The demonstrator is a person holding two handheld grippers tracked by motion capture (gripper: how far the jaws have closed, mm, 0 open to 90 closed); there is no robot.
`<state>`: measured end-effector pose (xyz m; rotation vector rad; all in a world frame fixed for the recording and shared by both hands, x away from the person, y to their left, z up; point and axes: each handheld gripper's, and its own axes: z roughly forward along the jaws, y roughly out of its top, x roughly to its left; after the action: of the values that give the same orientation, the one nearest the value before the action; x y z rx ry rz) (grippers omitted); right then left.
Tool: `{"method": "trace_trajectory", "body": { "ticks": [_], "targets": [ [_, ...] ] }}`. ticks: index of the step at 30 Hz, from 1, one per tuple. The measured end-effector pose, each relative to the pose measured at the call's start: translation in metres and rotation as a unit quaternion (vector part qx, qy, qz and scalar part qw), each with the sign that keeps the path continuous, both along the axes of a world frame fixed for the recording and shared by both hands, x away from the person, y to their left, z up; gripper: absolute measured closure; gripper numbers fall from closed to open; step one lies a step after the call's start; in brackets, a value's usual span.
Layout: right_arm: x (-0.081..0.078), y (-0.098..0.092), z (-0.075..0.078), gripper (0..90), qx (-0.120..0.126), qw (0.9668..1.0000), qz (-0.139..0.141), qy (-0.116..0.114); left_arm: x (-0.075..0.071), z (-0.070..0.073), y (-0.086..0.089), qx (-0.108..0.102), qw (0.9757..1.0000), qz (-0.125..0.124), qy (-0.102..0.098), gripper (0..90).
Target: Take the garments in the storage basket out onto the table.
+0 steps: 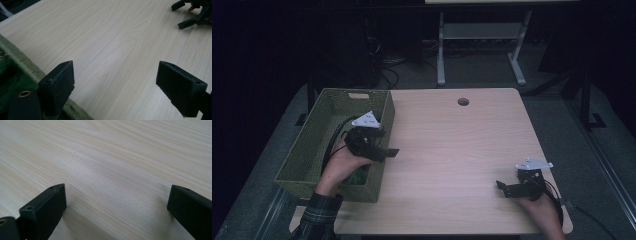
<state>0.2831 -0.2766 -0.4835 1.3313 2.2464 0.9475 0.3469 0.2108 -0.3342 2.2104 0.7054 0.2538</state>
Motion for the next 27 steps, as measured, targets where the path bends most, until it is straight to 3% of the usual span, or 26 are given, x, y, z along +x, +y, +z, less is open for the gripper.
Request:
{"method": "trace_trajectory", "body": {
  "ticks": [9, 27],
  "targets": [
    [0.0, 0.0, 0.0, 2.1, 0.0, 1.0, 0.0, 0.0, 0.0, 0.001, 0.019, -0.003, 0.9999, 0.014, 0.002, 20.3],
    [0.0, 0.0, 0.0, 2.1, 0.0, 1.0, 0.0, 0.0, -0.002, 0.002, 0.061, 0.02, 0.9984, 0.053, -0.005, 32.6]
  ]
}}
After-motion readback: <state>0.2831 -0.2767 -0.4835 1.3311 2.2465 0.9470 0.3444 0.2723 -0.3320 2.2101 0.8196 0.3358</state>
